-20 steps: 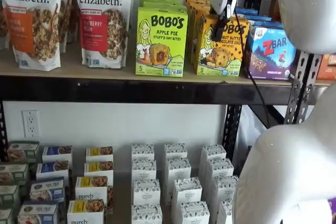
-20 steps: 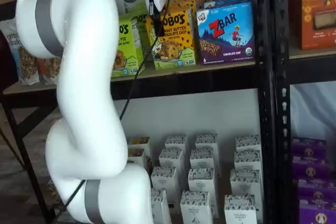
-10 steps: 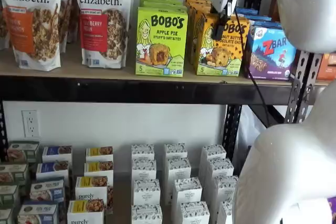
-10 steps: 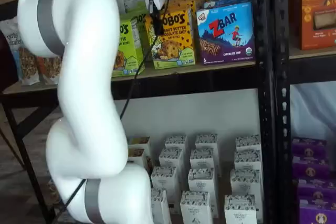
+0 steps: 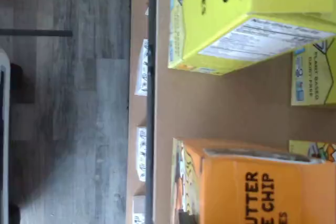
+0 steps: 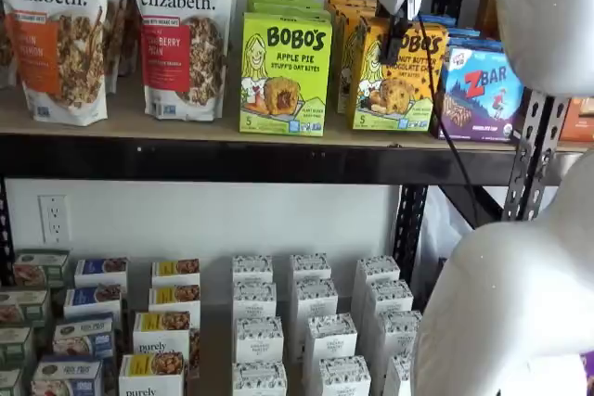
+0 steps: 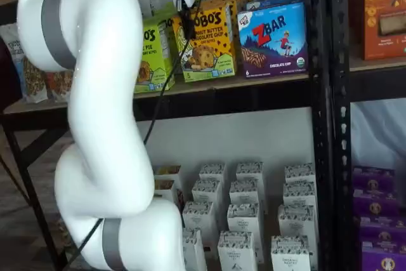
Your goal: Pick up the orange box on the top shelf, the fifth box from the left
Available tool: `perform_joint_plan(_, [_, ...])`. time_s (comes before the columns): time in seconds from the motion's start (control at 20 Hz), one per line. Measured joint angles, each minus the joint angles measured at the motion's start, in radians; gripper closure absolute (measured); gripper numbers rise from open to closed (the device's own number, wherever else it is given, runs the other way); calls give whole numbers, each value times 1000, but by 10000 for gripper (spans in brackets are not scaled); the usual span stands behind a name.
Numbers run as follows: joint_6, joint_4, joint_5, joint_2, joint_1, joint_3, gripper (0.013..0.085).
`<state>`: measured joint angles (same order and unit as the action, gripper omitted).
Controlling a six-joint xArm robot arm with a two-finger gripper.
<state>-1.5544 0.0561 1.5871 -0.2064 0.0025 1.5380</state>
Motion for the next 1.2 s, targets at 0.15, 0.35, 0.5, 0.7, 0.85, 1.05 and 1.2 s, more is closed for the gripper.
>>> perform_joint_plan(0.15, [3, 3, 27, -20, 2, 0, 730])
perform_joint_plan(0.35, [7, 34, 79, -47, -3, 7, 730])
perform_joint_plan(0.5, [11, 81, 99, -83, -14, -4, 730])
perform_joint_plan(0.7, [20, 102, 120, -138, -14, -25, 730])
perform_joint_plan(0.85, [26, 102, 134, -179, -11, -44, 730])
perform_joint_plan(1.05, [35, 92, 154, -236, -2, -77, 730])
perform_joint_plan(1.2, [44, 77, 165, -279, 11, -110, 730])
